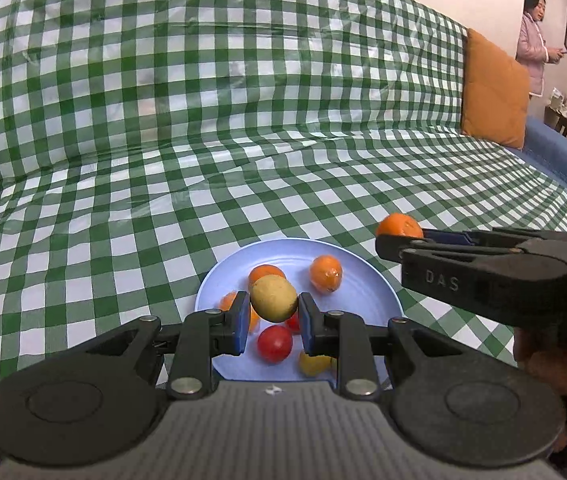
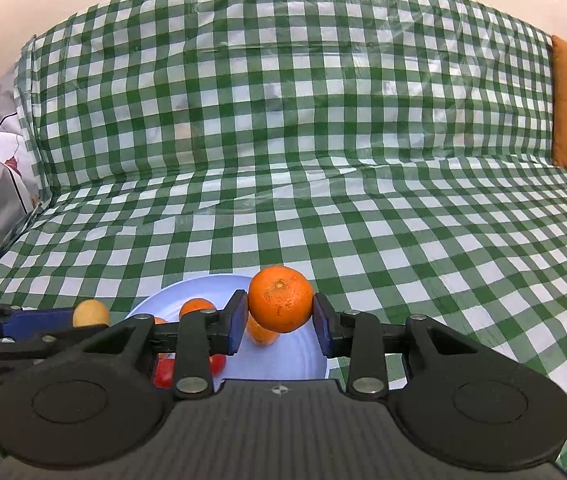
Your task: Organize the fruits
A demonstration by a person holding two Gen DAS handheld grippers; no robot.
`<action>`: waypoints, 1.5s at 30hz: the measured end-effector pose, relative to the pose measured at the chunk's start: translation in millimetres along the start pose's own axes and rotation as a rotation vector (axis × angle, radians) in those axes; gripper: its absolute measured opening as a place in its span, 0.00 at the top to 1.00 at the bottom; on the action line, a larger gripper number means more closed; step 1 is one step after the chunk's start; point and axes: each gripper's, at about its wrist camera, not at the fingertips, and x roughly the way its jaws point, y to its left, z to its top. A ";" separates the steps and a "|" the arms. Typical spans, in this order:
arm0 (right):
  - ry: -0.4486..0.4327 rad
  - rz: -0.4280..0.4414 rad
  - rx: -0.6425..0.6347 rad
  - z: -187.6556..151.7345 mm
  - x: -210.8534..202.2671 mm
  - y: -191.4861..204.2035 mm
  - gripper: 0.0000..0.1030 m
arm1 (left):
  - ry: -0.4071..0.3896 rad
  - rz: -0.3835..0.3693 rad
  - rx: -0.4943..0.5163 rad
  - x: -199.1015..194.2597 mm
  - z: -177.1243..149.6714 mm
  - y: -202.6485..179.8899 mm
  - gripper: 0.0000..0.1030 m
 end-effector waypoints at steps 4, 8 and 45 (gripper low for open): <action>-0.004 0.001 -0.007 1.3 1.0 2.2 0.65 | 0.000 0.001 -0.002 -0.8 0.0 0.6 0.73; -0.011 0.011 -0.019 1.9 1.2 6.6 0.65 | 0.003 0.001 -0.019 -0.3 0.7 2.3 0.73; 0.007 -0.076 0.028 -27.8 -76.0 -19.6 0.01 | -0.096 0.171 -0.090 -87.2 -29.9 -3.2 0.01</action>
